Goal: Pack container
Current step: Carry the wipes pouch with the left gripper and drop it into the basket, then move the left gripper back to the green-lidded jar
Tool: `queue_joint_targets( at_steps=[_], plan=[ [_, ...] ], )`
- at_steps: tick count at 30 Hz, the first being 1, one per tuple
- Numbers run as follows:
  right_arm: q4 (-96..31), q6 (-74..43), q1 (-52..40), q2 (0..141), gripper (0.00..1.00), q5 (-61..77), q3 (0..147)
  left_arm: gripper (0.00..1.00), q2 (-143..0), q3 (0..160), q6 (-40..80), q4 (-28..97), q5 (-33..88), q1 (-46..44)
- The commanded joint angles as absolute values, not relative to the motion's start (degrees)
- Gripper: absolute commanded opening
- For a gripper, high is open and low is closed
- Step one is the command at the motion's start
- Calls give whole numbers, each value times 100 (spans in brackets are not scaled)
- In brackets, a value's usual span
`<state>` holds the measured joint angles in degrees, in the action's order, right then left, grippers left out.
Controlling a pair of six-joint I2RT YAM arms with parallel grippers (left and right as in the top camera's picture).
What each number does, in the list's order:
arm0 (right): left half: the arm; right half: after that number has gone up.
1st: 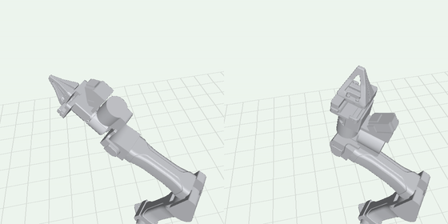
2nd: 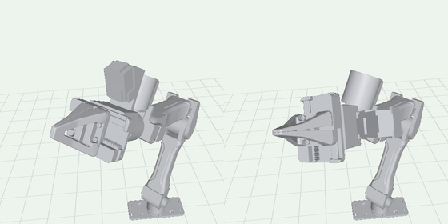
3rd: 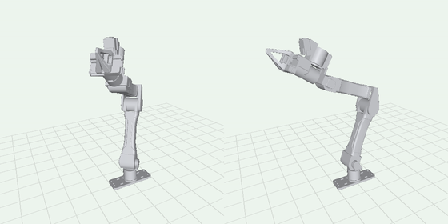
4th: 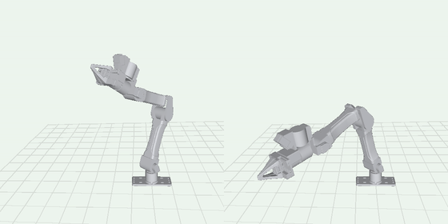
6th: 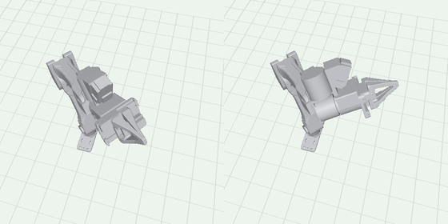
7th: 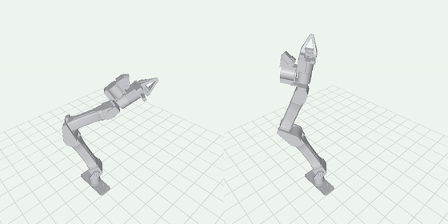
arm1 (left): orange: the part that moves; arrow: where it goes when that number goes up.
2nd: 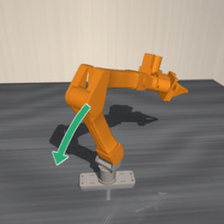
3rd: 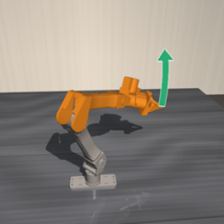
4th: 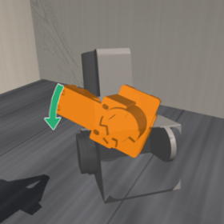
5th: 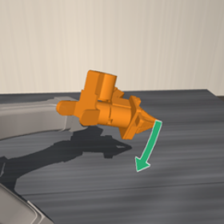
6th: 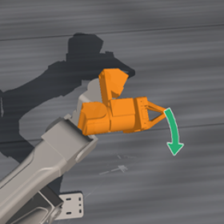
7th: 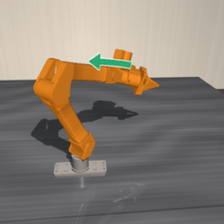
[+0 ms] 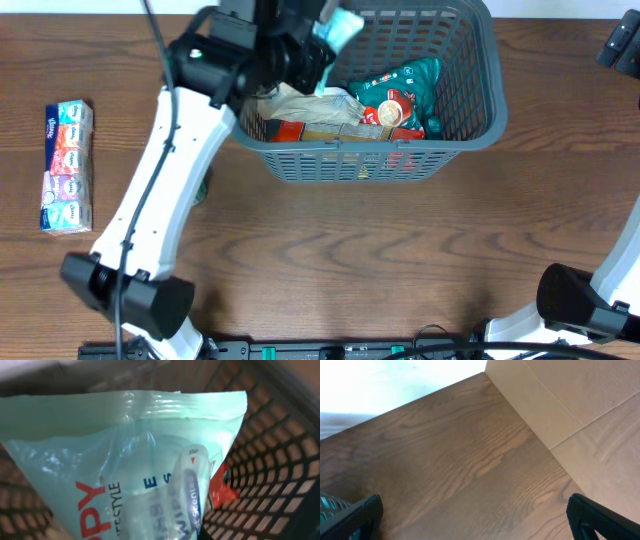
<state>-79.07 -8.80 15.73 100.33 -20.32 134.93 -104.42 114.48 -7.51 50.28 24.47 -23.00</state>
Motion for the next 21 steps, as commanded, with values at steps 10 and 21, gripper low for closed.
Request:
queue_joint_targets(
  at_steps=[10, 21],
  plan=[
    [-7918, -982, 1605, 10033, 99, -2049, 13504, 60, -10803, 11456, -784, 5142, 2287, -2477],
    [-7918, -982, 1605, 10033, 99, -2049, 13504, 99, -10641, 11491, -746, 5059, 2047, -2397]
  ],
)
